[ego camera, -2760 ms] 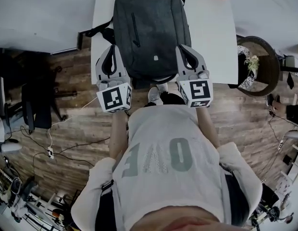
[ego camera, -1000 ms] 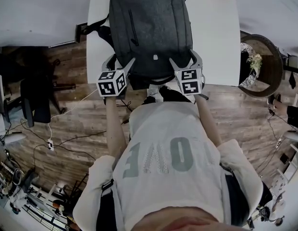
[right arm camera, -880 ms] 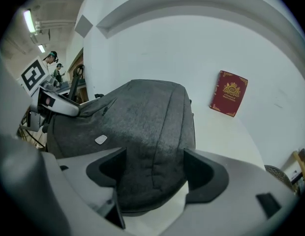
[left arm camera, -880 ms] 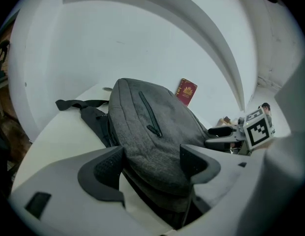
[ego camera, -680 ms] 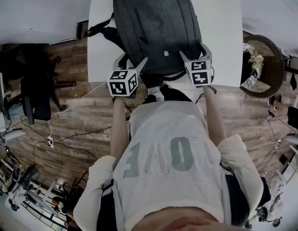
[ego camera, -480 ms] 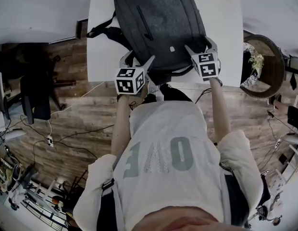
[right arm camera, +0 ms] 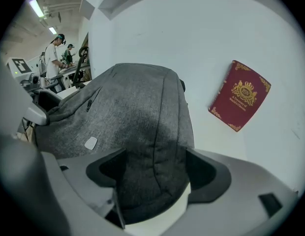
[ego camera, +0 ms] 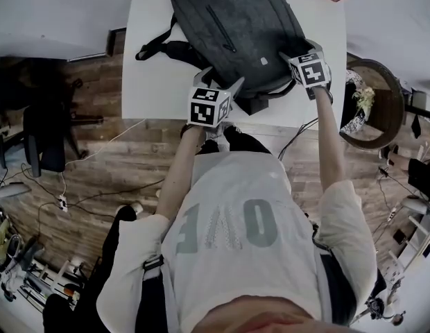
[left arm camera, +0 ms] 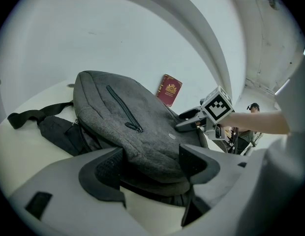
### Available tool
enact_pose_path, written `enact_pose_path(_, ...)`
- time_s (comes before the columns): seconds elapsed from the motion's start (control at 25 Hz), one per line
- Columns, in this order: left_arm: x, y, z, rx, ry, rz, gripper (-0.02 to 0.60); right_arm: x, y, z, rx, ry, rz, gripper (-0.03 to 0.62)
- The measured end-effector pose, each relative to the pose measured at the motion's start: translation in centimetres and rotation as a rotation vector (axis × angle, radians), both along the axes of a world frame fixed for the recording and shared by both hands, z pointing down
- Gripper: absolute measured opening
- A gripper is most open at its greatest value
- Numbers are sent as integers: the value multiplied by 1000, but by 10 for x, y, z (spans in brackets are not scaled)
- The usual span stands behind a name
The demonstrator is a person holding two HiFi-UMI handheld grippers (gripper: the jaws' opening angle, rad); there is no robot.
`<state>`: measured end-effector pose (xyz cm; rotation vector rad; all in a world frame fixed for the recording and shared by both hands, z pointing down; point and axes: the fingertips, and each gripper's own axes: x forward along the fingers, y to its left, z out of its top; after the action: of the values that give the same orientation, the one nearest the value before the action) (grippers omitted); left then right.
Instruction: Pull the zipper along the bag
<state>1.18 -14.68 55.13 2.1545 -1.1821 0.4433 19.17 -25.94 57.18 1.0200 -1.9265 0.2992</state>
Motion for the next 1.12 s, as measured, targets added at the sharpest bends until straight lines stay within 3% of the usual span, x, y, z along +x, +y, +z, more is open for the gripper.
enact_pose_path(0.12,-2,4,-3,-8,20,16,374,1,1,-7,14,17,30,376)
enact_pose_path(0.24,-11,13,-10,-34,31,74,374,-18,13,-30,37,-84,60,376)
enact_pose_path(0.36,-22,18,-21,-33,2,114,374,-51,26,-55,73,-168,16,376)
enact_pose_path(0.56,-53,24,-34,87,-213,183,374,-94,48,-37,30,-158,-78,376)
enact_pose_path(0.84,-121,-21,-27,145,-400,112,374,-95,52,-6,-32,-23,-117,376)
enact_pose_path(1.12,-138,-63,-8,203,-620,248,357,-93,51,5,-106,-55,-72,376)
